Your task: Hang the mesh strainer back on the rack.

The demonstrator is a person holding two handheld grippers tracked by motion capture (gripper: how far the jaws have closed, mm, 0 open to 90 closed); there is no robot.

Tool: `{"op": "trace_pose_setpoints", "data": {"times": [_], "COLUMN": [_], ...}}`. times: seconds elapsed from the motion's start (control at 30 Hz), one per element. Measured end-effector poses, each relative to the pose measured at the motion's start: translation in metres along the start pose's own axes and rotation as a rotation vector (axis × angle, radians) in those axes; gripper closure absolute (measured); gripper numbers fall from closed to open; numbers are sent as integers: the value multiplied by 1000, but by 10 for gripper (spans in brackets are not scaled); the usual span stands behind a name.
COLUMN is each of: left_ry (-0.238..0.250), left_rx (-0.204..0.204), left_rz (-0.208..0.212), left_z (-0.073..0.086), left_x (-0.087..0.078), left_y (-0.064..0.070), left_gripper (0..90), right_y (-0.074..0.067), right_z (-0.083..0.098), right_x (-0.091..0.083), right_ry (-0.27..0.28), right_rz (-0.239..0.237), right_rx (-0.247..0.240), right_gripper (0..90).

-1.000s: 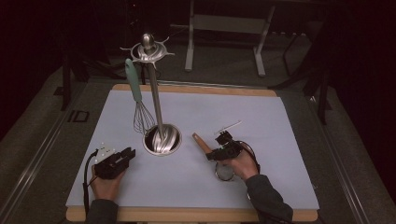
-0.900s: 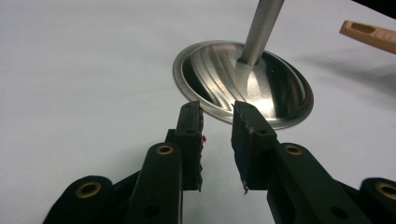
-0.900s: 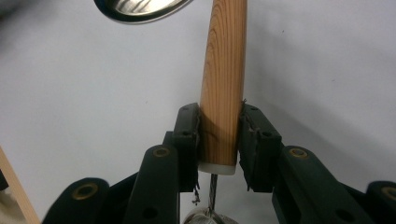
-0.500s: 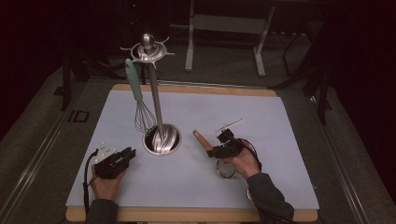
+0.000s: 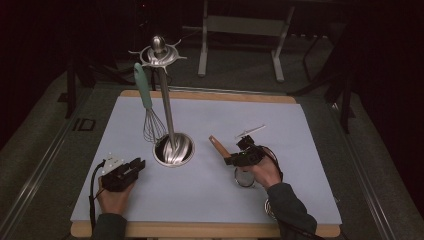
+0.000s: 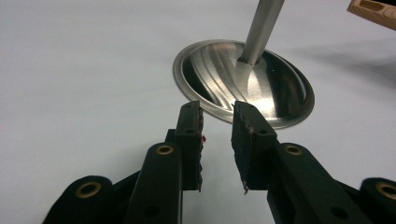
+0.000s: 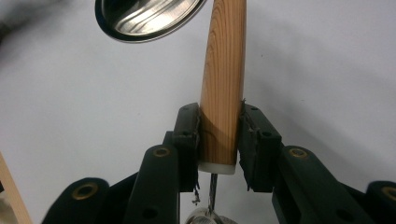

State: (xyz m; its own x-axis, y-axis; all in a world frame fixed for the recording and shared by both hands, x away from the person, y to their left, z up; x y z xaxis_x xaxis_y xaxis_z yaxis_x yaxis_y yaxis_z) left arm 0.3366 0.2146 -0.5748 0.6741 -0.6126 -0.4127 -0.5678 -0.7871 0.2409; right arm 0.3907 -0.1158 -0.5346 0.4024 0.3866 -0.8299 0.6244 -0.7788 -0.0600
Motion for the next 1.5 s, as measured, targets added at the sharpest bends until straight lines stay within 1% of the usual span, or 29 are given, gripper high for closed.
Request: {"op": "trace_pose_setpoints", "data": {"times": [0.13,0.17,0.2,0.33,0.37,0.53,0.6,0.63,0.67,0.7,0.73,0.77,0.8,0.87,0.97,1.07,1.27,1.5], "left_ry": [1,1,1,2,3,2,3,2,0,0,0,0,0,1,5,12,12,12], "left_rx": [-2,-2,-2,-2,-3,-2,-3,-3,-3,-1,-1,-1,-1,-2,-6,-13,-14,-15], "left_rz": [0,0,0,0,0,-1,0,0,0,-1,-1,-1,-1,-1,2,5,4,4], "left_z": [0,0,0,0,0,0,0,0,0,0,0,0,0,0,0,0,0,0], "left_x": [0,0,0,0,0,0,0,0,0,0,0,0,0,0,0,-1,-1,0], "left_y": [0,0,0,0,0,0,0,0,0,0,0,0,0,0,0,-1,-1,-1], "left_gripper": [731,731,731,731,731,731,731,731,731,730,729,729,729,730,730,729,730,729], "right_y": [2,6,6,7,7,7,7,7,7,6,6,4,4,2,-2,-5,-11,-15], "right_z": [0,-1,-1,-3,-4,-6,-9,-11,-11,-14,-14,-17,-17,-20,-25,-29,-34,-43], "right_x": [-1,-1,-1,-2,-3,-6,-9,-12,-12,-15,-15,-18,-18,-21,-26,-30,-38,-47], "right_ry": [7,19,19,33,45,68,86,109,109,132,132,157,157,178,204,232,267,309], "right_rz": [-1,-1,-1,-7,-7,-10,-14,-23,-23,-32,-32,-37,-37,-42,-49,-46,-39,-42], "right_rx": [-4,-17,-17,-43,-67,-90,-101,-111,-111,-114,-114,-129,-129,-140,-161,-189,-231,-258], "right_gripper": [697,699,699,700,700,700,700,700,700,700,700,700,700,700,700,700,700,700]}}
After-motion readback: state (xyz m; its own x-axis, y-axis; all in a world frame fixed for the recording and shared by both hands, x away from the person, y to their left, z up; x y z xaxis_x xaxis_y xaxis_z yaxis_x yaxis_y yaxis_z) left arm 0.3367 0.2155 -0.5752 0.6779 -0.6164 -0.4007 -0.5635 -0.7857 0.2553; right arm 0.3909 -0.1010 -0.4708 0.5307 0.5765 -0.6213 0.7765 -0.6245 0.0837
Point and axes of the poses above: each handheld gripper's, and its own axes: x roughly forward along the jaws, z roughly out of its underside, y roughly to its right, the point moved 8 cm from there along x, roughly forward along the jaws, and after that the axes turned 13 degrees about z, right-handed, at the moved point
